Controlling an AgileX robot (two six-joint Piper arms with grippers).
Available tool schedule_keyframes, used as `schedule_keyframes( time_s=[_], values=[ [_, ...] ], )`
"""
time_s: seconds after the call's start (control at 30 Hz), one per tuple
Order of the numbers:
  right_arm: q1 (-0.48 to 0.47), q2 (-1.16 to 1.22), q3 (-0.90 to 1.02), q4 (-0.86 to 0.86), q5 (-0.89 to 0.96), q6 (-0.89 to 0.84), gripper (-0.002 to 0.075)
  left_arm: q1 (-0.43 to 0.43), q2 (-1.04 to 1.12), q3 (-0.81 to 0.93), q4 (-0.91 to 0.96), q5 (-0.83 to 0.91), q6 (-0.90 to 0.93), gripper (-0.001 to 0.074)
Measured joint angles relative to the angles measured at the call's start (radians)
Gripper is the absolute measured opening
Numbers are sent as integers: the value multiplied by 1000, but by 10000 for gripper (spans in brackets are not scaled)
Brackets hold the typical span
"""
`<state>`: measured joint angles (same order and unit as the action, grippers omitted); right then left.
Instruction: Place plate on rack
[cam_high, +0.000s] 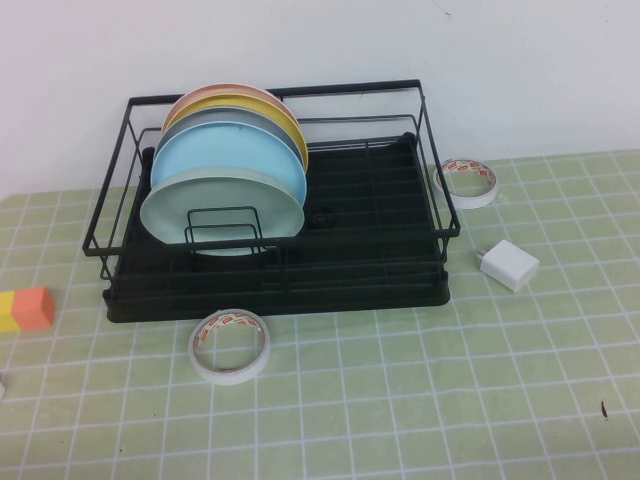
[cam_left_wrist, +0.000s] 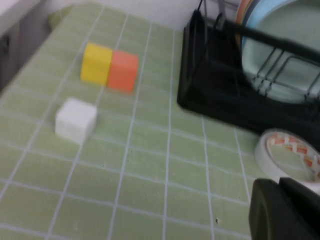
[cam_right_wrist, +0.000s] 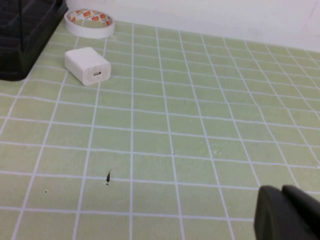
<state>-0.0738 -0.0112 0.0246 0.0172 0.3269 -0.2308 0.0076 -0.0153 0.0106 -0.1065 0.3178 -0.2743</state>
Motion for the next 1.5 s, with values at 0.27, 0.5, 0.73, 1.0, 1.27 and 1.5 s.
schedule_keyframes(
  time_s=[0.27,0.5,0.73,1.0,1.27,1.5],
  values=[
    [0,0,-1,33,3,0,0,-17,0,7,39,-8,0,-1],
    [0,0,-1,44,4,0,0,-61,0,7,87,-6,44,-1],
    [0,0,-1,68,6,0,0,-63,0,7,87,-6,124,-1],
    [0,0,-1,114,6,10,0,-63,0,7,78,-6,171,-1],
    [0,0,-1,120,6,6,0,-63,0,7,76,-5,169,-1],
    [0,0,-1,120,6,4,0,-63,0,7,76,-5,169,-2]
  ],
)
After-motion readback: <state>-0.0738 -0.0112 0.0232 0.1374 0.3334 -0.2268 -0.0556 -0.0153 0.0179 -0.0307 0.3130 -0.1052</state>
